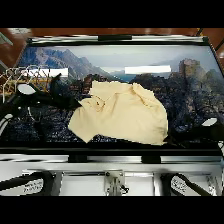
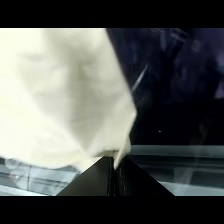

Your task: Fold the shirts.

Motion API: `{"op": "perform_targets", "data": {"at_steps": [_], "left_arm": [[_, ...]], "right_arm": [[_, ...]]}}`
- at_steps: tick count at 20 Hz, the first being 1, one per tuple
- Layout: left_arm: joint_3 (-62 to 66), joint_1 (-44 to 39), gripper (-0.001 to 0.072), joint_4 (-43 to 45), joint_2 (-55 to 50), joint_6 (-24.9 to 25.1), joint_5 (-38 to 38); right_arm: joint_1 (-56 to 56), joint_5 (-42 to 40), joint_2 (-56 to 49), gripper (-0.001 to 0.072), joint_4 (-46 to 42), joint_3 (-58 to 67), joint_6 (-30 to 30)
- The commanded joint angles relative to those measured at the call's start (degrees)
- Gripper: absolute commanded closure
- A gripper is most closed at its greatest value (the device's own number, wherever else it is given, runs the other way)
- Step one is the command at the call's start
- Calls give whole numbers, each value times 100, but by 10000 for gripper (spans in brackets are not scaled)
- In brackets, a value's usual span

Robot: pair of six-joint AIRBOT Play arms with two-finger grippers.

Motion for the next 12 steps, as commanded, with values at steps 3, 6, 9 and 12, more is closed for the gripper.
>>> {"op": "perform_targets", "data": {"at_steps": [3,6,9,12], "left_arm": [[2817,11,677,-11,868,138,138],[5302,52,676,-9,1292,136,938],[6419,72,675,-9,1967,129,2131],[5880,74,675,83,2968,125,2428]], "right_arm": [[11,197,1351,651,1906,2371,-1099],[9,-1187,2151,651,2339,4697,-1117],[7,-2273,2614,651,1998,6446,-992],[7,-2061,2944,651,1036,7455,-409]]}}
